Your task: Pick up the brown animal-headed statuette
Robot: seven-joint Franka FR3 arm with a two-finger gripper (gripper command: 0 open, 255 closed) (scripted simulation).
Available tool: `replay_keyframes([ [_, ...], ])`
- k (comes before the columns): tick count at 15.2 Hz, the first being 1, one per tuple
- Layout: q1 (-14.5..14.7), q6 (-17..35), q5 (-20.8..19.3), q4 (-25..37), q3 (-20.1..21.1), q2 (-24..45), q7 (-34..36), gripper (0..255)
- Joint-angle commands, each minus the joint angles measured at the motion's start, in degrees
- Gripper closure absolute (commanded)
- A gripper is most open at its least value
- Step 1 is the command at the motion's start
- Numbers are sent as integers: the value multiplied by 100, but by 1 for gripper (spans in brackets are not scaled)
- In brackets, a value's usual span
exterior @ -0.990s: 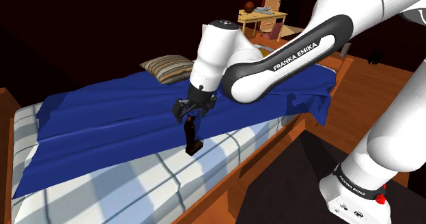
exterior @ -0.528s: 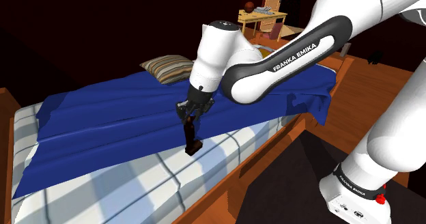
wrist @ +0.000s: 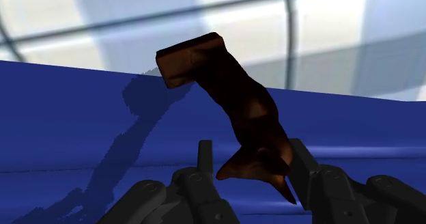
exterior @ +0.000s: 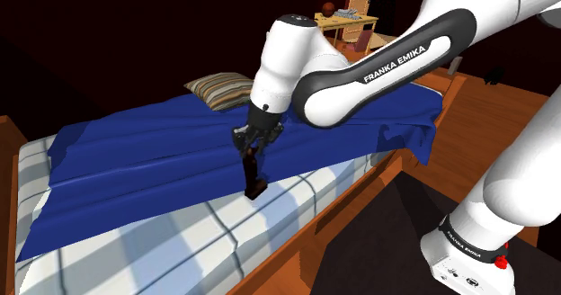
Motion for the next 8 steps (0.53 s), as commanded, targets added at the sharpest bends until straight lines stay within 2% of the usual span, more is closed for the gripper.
replay_keyframes([
  [1,-1,-147,96,82,2,-85,-65,255],
  [8,-4,-674,389,379,-31,-380,-279,255],
])
